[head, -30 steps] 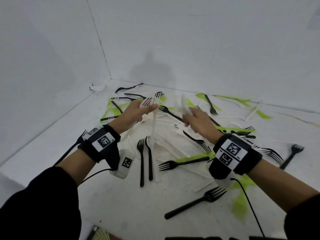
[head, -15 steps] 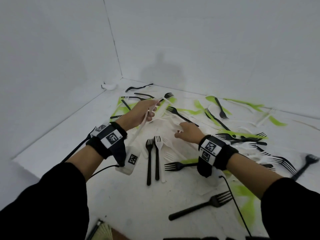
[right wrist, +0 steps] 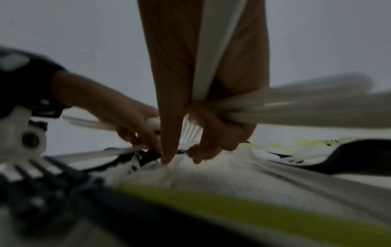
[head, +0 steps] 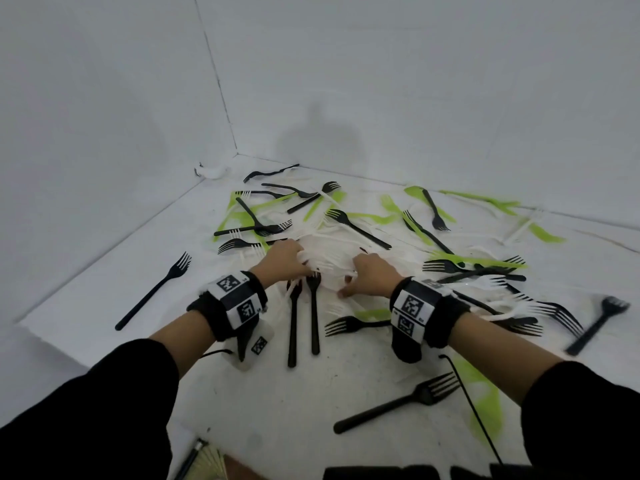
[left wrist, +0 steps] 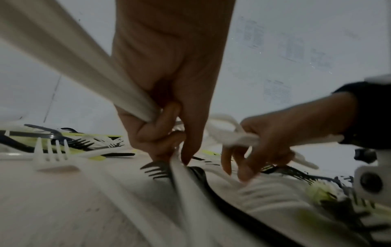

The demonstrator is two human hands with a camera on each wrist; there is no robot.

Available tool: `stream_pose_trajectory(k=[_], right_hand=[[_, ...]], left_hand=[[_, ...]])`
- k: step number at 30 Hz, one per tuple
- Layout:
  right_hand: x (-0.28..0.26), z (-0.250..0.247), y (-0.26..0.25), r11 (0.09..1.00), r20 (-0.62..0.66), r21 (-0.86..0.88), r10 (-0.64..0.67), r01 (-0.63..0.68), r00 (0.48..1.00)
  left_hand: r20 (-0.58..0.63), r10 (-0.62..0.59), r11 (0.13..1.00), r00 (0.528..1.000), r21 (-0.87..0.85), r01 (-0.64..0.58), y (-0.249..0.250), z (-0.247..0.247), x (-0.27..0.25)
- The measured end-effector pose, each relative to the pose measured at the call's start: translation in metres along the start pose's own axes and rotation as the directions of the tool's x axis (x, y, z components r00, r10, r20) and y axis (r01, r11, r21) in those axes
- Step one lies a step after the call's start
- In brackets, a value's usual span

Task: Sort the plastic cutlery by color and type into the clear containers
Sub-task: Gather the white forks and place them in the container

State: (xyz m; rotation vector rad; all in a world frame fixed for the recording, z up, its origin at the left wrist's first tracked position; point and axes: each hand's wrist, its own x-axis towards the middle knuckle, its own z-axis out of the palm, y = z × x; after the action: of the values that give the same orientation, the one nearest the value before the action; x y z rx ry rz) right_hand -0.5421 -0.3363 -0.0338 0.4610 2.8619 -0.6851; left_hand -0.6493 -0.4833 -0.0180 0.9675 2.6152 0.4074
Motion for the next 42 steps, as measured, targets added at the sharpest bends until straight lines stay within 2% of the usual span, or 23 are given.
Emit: stream_pose_trajectory(k=[3,5,7,9,11,13,15,17,19,22,24,27,31,33,37,39,42], right_hand=[[0.002,0.0,0.001,1.0,0.018,-0.017,0.016,-0.016,1.0],[0.001,-0.004,0.004,0.999,-0.001,0.033,0.014,-0.014,1.0],[-0.002,-0.01,0.008,0.984,-0.074,0.176,0.001,0.012,0.997],[-0.008,-0.019,0.011,0.936,-0.218,0.351,0.041,0.039,0.975],[-0.016,-0.032,0.016,0.887,-0.394,0.454,0.121,0.079,0.911],[-0.027,-0.046,0.022,0.866,-0.512,0.485,0.165,0.124,0.843],[-0.042,-0.059,0.027,0.868,-0.541,0.484,0.199,0.109,0.817],[-0.059,-0.069,0.035,0.874,-0.527,0.484,0.26,0.035,0.809],[-0.077,-0.073,0.044,0.875,-0.489,0.483,0.305,-0.038,0.817],[-0.104,-0.066,0.057,0.886,-0.317,0.455,0.259,-0.094,0.912],[-0.122,-0.058,0.064,0.913,-0.239,0.39,0.229,-0.123,0.944],[-0.145,-0.043,0.073,0.95,-0.13,0.274,0.189,-0.148,0.973],[-0.159,-0.021,0.086,0.967,0.032,0.155,0.202,-0.205,0.979],[-0.161,-0.015,0.088,0.971,0.012,0.093,0.221,-0.221,0.975],[-0.162,-0.014,0.091,0.965,-0.084,-0.008,0.262,-0.263,0.961],[-0.163,-0.017,0.097,0.954,-0.121,0.009,0.298,-0.299,0.947],[-0.168,-0.02,0.099,0.954,-0.082,0.034,0.3,-0.298,0.951]], left_hand=[[-0.044,0.006,0.994,0.999,-0.11,-0.011,-0.002,-0.006,-0.001],[-0.065,-0.029,0.944,0.997,-0.329,0.006,0.003,-0.012,-0.002],[-0.06,-0.009,0.86,0.998,-0.509,-0.023,0.012,-0.018,-0.006],[-0.035,0.05,0.806,0.998,-0.589,-0.061,0.02,-0.02,-0.009],[0.061,0.124,0.826,0.99,-0.56,-0.069,0.028,-0.017,-0.012],[0.19,0.186,0.942,0.964,-0.313,-0.12,0.026,-0.007,-0.013],[0.3,0.276,0.961,0.913,-0.088,-0.262,0.023,0.007,-0.014],[0.36,0.341,0.932,0.868,-0.006,-0.363,0.021,0.021,-0.013],[0.378,0.37,0.914,0.848,0.013,-0.405,0.021,0.026,-0.011],[0.337,0.422,0.901,0.842,-0.053,-0.431,0.019,0.024,-0.004],[0.296,0.472,0.881,0.831,-0.122,-0.457,0.018,0.022,0.002],[0.23,0.464,0.885,0.856,-0.165,-0.435,0.023,0.019,0.009],[0.088,0.415,0.859,0.906,-0.368,-0.357,0.042,0.004,0.012],[0.065,0.38,0.799,0.923,-0.525,-0.293,0.053,0.0,0.015],[0.036,0.359,0.648,0.933,-0.729,-0.221,0.078,-0.002,0.023],[0.022,0.338,0.578,0.941,-0.794,-0.19,0.092,-0.001,0.027],[0.031,0.341,0.537,0.94,-0.827,-0.167,0.114,0.003,0.028]])
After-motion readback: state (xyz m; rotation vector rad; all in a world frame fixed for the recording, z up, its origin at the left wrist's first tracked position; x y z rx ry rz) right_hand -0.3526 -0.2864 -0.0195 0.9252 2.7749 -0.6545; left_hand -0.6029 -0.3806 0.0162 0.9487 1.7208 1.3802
